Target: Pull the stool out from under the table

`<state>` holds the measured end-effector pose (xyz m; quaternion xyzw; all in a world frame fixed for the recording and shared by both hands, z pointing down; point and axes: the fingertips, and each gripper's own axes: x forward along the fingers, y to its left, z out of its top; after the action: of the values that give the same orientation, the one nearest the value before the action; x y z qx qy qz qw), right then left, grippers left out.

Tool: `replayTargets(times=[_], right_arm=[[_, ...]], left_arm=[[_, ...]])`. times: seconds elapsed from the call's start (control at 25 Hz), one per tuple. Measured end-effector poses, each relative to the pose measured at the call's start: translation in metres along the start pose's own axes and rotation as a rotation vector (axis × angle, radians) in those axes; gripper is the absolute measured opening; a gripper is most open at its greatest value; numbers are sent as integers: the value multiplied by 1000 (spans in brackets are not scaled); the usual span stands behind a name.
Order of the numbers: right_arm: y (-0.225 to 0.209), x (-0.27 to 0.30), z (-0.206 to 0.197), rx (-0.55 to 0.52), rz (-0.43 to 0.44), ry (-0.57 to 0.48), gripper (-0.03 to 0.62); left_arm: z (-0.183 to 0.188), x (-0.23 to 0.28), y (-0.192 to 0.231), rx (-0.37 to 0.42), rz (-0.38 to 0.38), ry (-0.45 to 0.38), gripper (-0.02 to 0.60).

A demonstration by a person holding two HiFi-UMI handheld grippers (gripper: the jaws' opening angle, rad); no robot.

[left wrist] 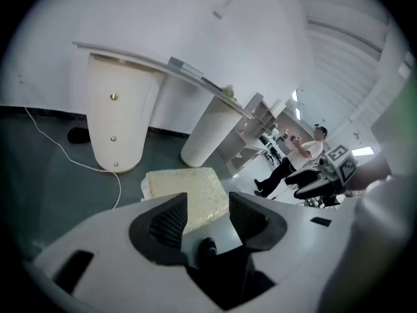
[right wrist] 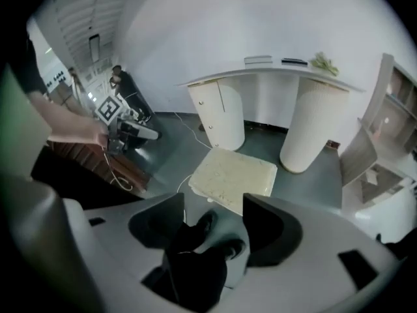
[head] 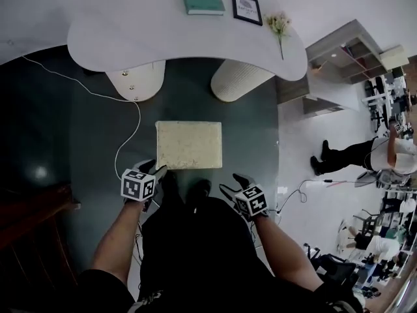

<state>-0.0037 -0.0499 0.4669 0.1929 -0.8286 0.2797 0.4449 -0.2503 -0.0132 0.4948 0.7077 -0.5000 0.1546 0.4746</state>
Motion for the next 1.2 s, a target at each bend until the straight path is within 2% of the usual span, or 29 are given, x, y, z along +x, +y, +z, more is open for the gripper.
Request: replayTargets(times=[0.08, 0.24, 0.32, 0.44, 0.56, 0.76, 0.96, 1.08, 1.2], right_arm=[[8, -13, 5, -30, 0, -6, 281], [10, -43, 27, 59, 12, -118, 262], [9, -58, 43, 77, 20, -181, 256], [-2, -77, 46, 54, 31, -234, 247], [-14, -97, 33, 38, 47, -284, 242], [-37, -148, 5, 81, 106, -389, 237], [-58, -202, -29, 79, 174, -505, 211], [-68, -225, -43, 46, 209, -522, 204], [-70, -241, -49, 11, 232, -549, 190]], left_arm=[[17, -12, -17, 34, -10, -46, 195], [49, -38, -50, 89, 1, -159, 170], [63, -47, -66, 101, 17, -205, 158], [76, -53, -99, 98, 18, -255, 132], [75, -49, -137, 112, 26, -278, 113], [69, -39, -222, 127, 20, -318, 69], [58, -34, -302, 169, 53, -372, 66], [55, -43, -334, 165, 85, -408, 63], [46, -59, -352, 217, 137, -405, 57]])
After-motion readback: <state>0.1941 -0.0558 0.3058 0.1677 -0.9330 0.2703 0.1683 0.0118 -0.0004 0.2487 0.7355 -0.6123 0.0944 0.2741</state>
